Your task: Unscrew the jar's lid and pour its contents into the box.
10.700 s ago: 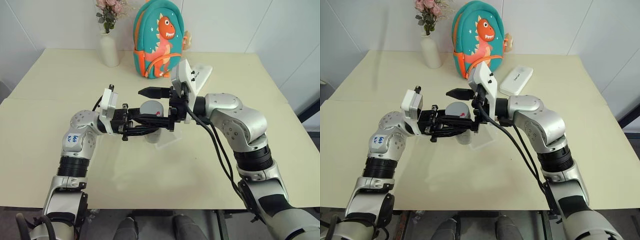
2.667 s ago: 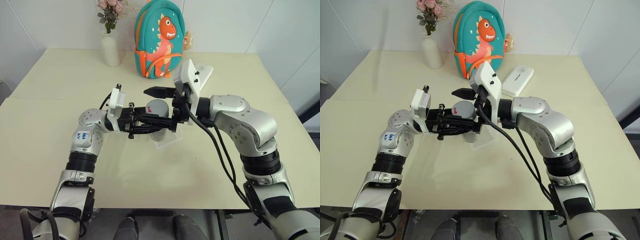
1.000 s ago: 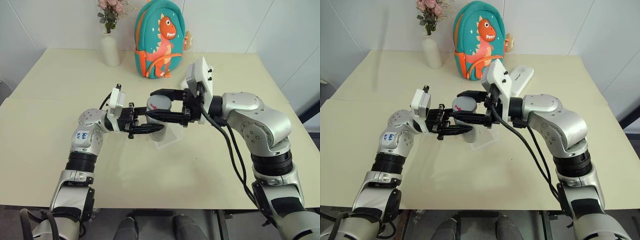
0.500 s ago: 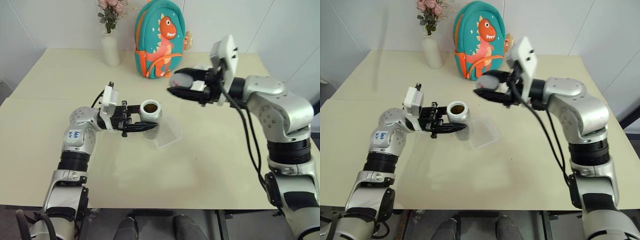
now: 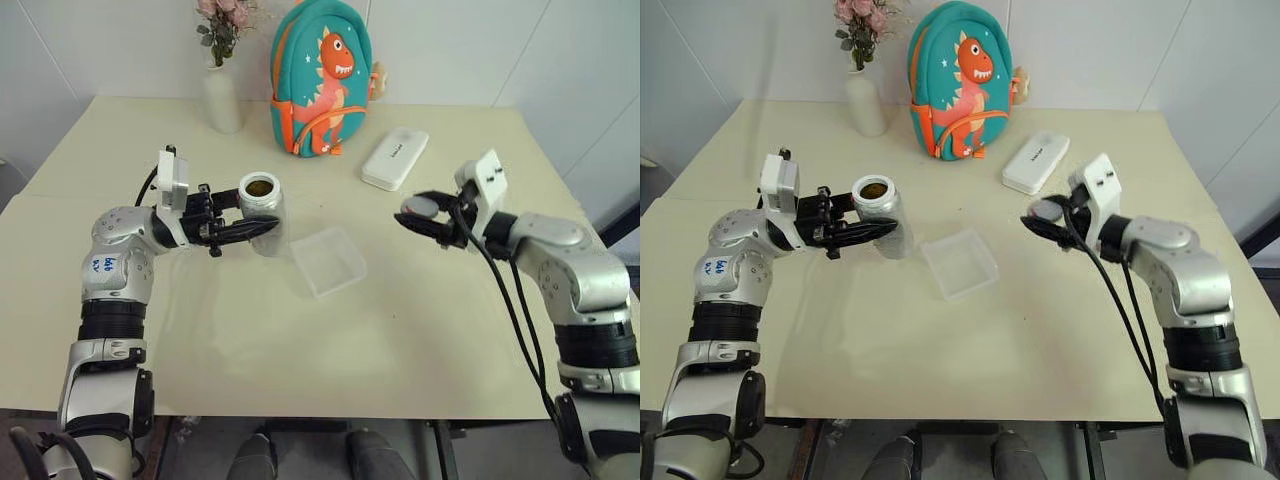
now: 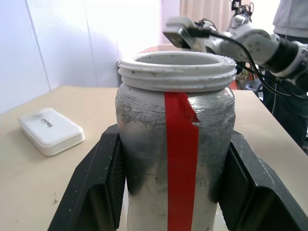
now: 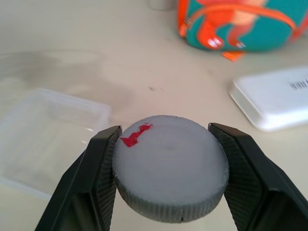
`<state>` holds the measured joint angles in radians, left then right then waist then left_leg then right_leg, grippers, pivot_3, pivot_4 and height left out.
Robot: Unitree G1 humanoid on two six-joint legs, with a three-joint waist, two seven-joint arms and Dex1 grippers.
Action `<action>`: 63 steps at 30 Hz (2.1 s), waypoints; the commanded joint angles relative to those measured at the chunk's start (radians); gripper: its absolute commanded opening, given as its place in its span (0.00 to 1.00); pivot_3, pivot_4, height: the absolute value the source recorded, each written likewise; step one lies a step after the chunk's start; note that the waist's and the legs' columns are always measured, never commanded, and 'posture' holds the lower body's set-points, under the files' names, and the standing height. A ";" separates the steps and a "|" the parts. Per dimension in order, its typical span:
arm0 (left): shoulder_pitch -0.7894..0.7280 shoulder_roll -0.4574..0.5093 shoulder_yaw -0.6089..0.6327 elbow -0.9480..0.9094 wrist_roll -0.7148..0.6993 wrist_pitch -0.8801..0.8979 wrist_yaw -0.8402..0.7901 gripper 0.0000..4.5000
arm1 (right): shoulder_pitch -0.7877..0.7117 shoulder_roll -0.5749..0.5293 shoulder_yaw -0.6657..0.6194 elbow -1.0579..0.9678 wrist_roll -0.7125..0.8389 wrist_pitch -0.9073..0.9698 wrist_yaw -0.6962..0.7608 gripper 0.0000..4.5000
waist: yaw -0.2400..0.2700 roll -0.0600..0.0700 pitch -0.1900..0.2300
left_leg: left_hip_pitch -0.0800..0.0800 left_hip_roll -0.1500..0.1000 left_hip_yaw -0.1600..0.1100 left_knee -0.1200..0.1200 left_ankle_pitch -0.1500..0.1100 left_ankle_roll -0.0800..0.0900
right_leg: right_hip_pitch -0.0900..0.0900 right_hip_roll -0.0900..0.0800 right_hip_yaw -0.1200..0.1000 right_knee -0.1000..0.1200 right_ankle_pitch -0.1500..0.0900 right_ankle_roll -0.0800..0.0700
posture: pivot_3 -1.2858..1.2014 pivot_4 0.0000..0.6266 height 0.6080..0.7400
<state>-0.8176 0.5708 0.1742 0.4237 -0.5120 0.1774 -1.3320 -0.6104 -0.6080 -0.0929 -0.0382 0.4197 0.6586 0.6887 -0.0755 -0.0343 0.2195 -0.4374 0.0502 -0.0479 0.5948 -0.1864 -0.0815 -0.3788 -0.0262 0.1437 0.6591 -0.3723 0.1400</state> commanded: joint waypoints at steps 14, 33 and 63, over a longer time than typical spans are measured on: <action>-0.189 0.048 -0.002 0.248 0.049 -0.039 -0.082 0.48 | 0.332 0.185 -0.124 0.049 -0.074 -0.265 -0.222 0.56 | -0.002 0.000 0.000 | 0.001 -0.001 0.000 0.001 0.001 0.000 | 0.002 0.000 0.000 0.001 0.000 0.000 | 0.52 0.24 1.00; -0.421 -0.002 -0.040 0.554 0.191 -0.352 -0.146 0.48 | 0.425 0.091 -0.147 -0.120 -0.019 -0.433 -0.056 0.99 | 0.010 0.000 0.000 | 0.001 -0.001 0.000 0.000 0.001 0.000 | 0.002 0.000 0.000 0.001 0.000 0.001 | 0.52 0.24 1.00; -0.796 -0.071 -1.084 0.669 1.892 -1.169 1.878 0.48 | 0.571 -0.079 -0.301 -0.431 0.372 -0.228 0.108 0.99 | 0.048 -0.004 0.002 | -0.003 -0.004 0.002 0.009 0.000 0.004 | 0.003 0.001 0.008 -0.005 0.005 0.010 | 0.52 0.24 1.00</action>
<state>-1.5710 0.5043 -0.8115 1.1246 1.2297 -1.0564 0.2933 -0.0244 -0.6662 -0.3874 -0.4613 0.7888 0.4360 0.7958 -0.0276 -0.0379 0.2218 -0.4409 0.0465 -0.0447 0.6042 -0.1868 -0.0776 -0.3757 -0.0256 0.1519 0.6537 -0.3673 0.1505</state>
